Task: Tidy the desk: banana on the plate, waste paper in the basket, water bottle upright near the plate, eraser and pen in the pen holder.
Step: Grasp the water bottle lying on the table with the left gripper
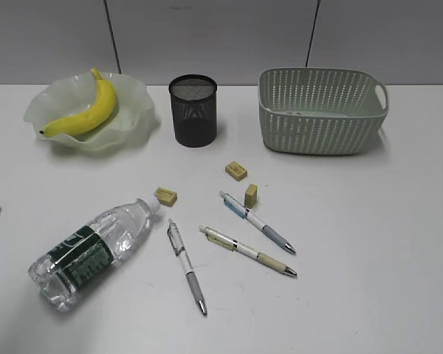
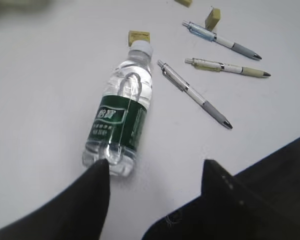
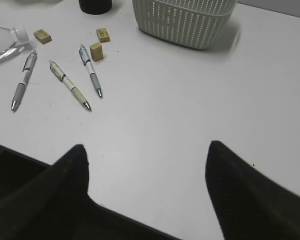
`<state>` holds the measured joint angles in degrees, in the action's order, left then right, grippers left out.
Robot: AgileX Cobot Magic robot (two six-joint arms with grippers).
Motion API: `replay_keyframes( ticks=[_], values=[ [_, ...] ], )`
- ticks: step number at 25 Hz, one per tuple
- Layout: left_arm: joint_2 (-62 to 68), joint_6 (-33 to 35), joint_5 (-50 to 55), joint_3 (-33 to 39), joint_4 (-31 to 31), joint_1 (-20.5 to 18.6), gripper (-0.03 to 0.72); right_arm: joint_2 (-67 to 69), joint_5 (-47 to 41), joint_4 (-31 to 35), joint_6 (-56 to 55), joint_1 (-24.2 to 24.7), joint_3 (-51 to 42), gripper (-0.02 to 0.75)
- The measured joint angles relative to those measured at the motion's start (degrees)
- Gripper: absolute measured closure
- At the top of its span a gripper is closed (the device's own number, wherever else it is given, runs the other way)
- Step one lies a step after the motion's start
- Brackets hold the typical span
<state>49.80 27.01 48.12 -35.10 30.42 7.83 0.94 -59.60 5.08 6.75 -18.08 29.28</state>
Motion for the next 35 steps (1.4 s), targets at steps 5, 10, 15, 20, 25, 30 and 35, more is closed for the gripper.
replay_keyframes(
  ticks=[5,10,15,20,25,30,35],
  values=[
    [19.12,3.22,-2.00,-6.82,0.47,2.51,0.139,0.00,0.04,0.06,-0.05,0.00,0.00,0.165],
    [34.14,2.16,-4.50,-15.16,-4.32,10.38,0.121,0.00,0.04,0.06,-0.05,0.00,0.00,0.164],
    [44.42,-5.84,-6.41,-21.91,-16.02,16.10,0.102,0.00,0.04,0.06,-0.05,0.00,0.00,0.164],
    [52.04,-8.99,-5.45,-26.23,-21.40,18.29,0.064,0.00,0.04,0.06,-0.06,0.00,0.00,0.164],
    [56.91,-12.01,-5.58,-28.75,-25.54,18.99,0.059,0.00,0.04,0.06,-0.06,0.00,0.00,0.164],
    [59.96,-12.54,-6.85,-28.90,-26.15,19.07,0.059,0.00,0.10,0.06,-0.06,0.00,0.00,0.164],
    [62.62,-14.33,-7.00,-28.90,-26.32,19.07,0.110,0.00,0.10,0.06,-0.14,0.00,0.00,0.164]
  ],
)
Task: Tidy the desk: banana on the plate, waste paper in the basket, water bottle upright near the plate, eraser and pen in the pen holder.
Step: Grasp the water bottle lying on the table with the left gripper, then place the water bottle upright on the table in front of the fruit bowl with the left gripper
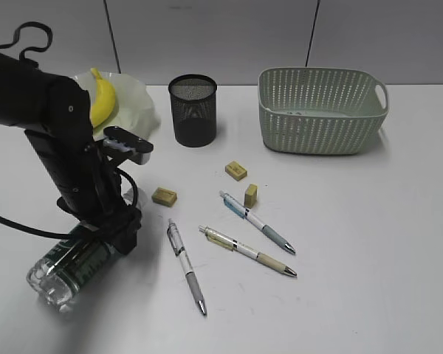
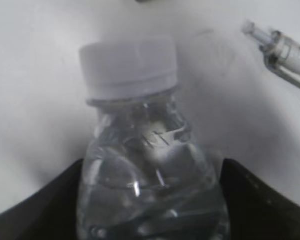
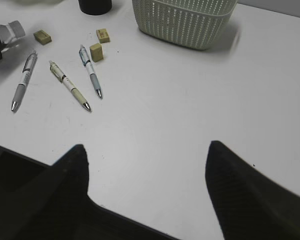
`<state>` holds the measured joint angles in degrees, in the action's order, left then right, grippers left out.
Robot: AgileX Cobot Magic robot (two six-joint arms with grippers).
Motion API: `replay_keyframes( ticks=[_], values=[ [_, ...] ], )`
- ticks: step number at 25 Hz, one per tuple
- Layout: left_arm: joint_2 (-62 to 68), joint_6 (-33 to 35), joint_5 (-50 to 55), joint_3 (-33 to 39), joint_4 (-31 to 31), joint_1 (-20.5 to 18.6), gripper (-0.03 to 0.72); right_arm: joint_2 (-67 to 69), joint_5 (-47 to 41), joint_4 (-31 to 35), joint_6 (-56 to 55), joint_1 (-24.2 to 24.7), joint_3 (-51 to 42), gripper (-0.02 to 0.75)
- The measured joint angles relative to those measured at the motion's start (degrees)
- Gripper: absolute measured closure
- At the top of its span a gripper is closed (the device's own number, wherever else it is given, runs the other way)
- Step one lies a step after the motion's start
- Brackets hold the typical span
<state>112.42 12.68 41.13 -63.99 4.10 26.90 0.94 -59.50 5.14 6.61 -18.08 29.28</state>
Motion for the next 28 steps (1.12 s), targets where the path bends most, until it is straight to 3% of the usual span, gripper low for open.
replay_keyframes(
  ticks=[3,13,17,23,28],
  values=[
    [0.00,-2.42,0.06,-0.05,-0.12,0.00,0.199,0.00,0.00,0.00,0.00,0.00,0.00,0.164],
    [-8.20,-3.26,0.60,0.59,3.45,0.00,0.199,0.00,0.00,0.00,-0.04,0.00,0.00,0.164],
    [-18.06,-3.33,-4.25,5.59,5.16,0.00,0.199,0.00,0.00,0.00,-0.04,0.00,0.00,0.164],
    [-33.59,-3.33,-26.42,24.64,6.93,0.00,0.199,0.00,0.05,0.00,-0.04,0.00,0.00,0.164],
    [-37.48,-3.33,-58.53,38.38,10.06,0.00,0.199,0.00,0.05,0.00,-0.04,0.00,0.00,0.164]
  ],
)
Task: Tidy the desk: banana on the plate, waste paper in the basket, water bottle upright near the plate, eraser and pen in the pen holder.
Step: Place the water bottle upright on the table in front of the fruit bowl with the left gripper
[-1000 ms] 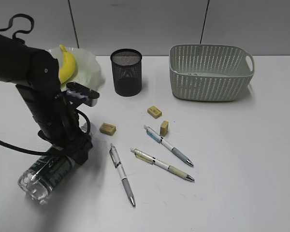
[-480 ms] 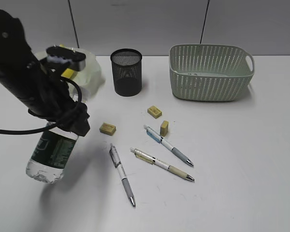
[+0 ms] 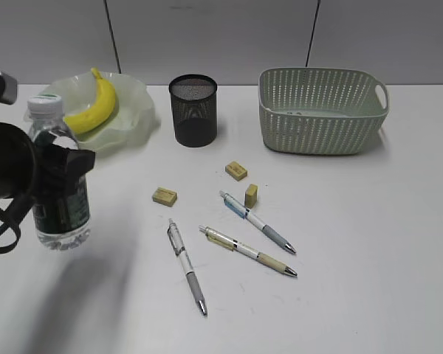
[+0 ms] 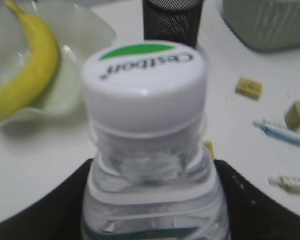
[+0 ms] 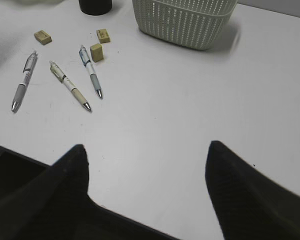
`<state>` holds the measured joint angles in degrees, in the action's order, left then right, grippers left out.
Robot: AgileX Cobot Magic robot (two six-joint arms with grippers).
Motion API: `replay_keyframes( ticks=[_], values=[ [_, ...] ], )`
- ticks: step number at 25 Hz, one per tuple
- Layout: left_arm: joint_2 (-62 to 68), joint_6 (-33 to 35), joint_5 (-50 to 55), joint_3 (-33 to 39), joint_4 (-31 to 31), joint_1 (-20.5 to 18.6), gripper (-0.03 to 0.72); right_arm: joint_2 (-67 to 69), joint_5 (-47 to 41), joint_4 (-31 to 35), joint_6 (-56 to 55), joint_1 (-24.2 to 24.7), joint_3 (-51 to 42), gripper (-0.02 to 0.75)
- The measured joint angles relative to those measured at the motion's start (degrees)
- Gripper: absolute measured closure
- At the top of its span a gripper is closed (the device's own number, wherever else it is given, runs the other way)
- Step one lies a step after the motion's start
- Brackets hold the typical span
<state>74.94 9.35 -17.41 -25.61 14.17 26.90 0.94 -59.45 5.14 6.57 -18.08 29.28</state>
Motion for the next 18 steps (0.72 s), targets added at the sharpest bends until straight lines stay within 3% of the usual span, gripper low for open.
replay_keyframes(
  ticks=[12,18],
  values=[
    [20.26,0.00,-37.05,1.78,-0.09,0.00,0.200,0.00,0.00,0.00,0.00,0.00,0.00,0.164],
    [28.32,-0.05,-39.98,0.12,0.03,0.00,0.200,0.00,0.00,0.00,0.00,0.00,0.00,0.164]
  ],
)
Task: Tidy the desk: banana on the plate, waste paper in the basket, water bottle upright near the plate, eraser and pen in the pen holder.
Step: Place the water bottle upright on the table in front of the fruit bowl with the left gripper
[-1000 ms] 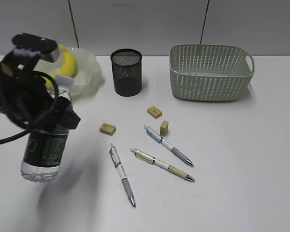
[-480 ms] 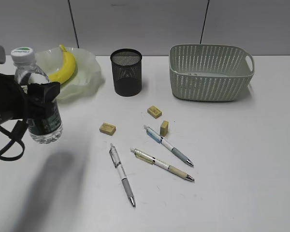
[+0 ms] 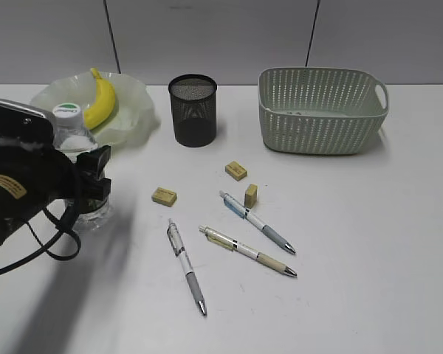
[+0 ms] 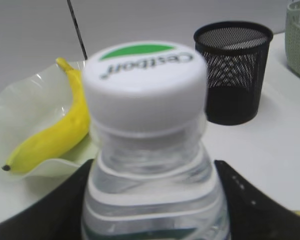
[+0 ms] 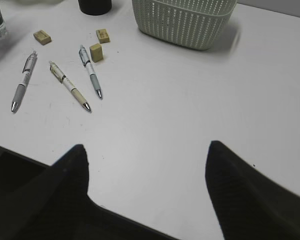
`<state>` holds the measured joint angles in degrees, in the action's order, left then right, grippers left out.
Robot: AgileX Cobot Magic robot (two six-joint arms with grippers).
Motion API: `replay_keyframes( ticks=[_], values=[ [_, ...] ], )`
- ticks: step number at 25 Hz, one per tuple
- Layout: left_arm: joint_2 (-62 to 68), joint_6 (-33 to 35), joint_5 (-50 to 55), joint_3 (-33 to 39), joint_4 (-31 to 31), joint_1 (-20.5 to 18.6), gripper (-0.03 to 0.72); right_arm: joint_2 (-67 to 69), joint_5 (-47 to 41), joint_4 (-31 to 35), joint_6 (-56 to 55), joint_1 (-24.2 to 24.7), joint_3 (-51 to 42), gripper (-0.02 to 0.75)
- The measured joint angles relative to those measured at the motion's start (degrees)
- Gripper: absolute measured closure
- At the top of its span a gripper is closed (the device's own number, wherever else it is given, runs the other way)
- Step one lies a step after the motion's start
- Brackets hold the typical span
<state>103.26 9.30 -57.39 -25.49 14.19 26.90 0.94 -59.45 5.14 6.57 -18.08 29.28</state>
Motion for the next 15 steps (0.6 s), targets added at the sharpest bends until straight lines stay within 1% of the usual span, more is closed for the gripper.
replay_keyframes(
  ticks=[7,11,15],
  values=[
    [2.06,-0.16,-1.96,-0.41,0.00,0.00,0.198,0.00,0.00,0.00,0.00,0.00,0.00,0.164],
    [1.78,-0.16,-2.44,-0.41,0.36,0.00,0.111,0.00,0.00,0.00,0.00,0.00,0.00,0.164],
    [-1.47,-0.16,-2.90,-0.41,0.83,-0.05,0.088,0.00,0.00,0.00,0.00,0.00,0.00,0.164]
  ],
)
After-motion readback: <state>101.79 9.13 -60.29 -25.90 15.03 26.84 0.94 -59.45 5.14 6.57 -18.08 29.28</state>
